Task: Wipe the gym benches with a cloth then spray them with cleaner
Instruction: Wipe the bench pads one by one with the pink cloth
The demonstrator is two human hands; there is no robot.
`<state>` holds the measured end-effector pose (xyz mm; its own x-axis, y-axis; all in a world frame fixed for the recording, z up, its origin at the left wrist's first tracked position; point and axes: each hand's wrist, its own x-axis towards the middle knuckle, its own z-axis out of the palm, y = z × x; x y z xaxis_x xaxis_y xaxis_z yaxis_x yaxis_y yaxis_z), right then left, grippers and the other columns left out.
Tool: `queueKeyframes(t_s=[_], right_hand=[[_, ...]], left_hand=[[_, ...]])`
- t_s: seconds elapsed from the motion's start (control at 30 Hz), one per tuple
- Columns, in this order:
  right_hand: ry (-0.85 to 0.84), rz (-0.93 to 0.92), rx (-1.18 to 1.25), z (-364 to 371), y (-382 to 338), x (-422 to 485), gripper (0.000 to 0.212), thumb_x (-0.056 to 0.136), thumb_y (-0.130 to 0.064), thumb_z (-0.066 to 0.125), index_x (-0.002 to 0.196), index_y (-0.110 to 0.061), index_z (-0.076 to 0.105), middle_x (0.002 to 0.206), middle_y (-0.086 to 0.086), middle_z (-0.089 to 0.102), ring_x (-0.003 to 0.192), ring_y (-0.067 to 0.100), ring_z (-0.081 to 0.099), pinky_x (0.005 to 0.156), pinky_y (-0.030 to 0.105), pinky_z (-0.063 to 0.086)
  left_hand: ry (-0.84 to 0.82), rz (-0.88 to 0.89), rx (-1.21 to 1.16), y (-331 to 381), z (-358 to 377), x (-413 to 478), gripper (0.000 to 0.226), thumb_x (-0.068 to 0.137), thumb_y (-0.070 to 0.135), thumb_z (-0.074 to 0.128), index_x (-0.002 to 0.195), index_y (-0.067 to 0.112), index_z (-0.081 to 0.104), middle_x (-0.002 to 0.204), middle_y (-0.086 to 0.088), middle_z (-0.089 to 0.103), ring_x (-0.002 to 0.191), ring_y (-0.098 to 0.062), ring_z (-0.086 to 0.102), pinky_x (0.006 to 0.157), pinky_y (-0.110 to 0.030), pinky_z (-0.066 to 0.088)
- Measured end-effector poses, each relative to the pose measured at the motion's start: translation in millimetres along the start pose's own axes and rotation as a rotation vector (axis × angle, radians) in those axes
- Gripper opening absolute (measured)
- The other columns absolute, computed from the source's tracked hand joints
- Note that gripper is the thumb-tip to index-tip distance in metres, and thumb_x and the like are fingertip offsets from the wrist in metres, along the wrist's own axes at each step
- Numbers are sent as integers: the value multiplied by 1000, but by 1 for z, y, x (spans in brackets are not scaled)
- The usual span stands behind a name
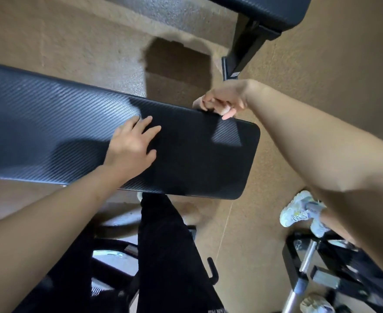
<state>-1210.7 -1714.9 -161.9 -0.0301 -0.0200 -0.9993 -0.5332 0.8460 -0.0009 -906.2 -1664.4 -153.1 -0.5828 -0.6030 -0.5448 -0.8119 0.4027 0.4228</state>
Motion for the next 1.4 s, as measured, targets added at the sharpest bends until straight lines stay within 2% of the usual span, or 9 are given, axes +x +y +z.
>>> queueKeyframes(t_s=[0.1,0.23,0.33,0.43,0.5,0.63,0.9,1.17,1.4], right_hand=[[-15,-27,-42,20,-40,-7,10,90,-22,50,91,-19,60,77,4,49,70,19,47,76,29,50],[3,-66,-80,41,-77,0,12,88,-13,50,75,-13,52,58,1,48,59,18,42,60,23,49],[27,-77,-53,55,-101,6,6,79,-15,53,76,-17,58,76,7,54,67,19,47,64,27,50],[70,-99,-23,71,-123,14,15,85,-13,53,91,-15,66,103,10,59,93,24,57,90,34,52],[105,-119,-47,82,-138,19,22,86,-13,55,105,-11,68,109,10,59,94,21,60,87,28,54],[158,-189,-90,104,-169,16,10,99,-18,52,96,-10,58,96,5,60,79,10,55,57,16,47],[165,-194,-112,142,-236,13,41,90,-38,57,123,-16,65,125,-2,59,107,14,62,76,24,61],[249,-142,-105,178,-300,21,48,78,-68,66,93,-22,65,116,-3,66,97,15,62,63,26,56],[220,-271,6,198,-340,5,25,87,-43,74,92,-20,66,109,-3,67,107,18,64,82,33,59]], left_hand=[[3,-122,51,-28,-16,-8,63,91,36,66,150,23,48,163,-5,35,150,-31,26,115,-52,31],[80,-289,91,-70,-35,-20,68,89,45,66,149,20,45,160,-9,36,144,-35,32,109,-55,37],[117,-437,81,-102,-42,-31,82,84,53,71,151,17,39,162,-14,29,145,-40,28,109,-59,36],[91,-590,67,-130,-46,-39,104,79,62,72,159,18,21,168,-19,7,152,-47,12,116,-63,26],[46,-646,38,-145,-47,-44,115,78,66,72,162,22,7,168,-21,-5,152,-50,6,117,-66,23],[8,-610,33,-158,-45,-49,117,78,67,72,162,30,-1,168,-19,-10,152,-51,4,117,-65,27],[-41,-491,34,-185,-63,-64,108,81,73,63,161,38,1,169,-9,-4,149,-37,15,106,-50,46],[-42,-318,-201,-229,-85,-80,81,85,57,70,155,31,37,166,4,18,144,-26,22,105,-48,47],[-48,-284,-267,-275,-109,-94,59,94,43,65,148,30,47,145,9,51,134,-19,44,99,-45,48]])
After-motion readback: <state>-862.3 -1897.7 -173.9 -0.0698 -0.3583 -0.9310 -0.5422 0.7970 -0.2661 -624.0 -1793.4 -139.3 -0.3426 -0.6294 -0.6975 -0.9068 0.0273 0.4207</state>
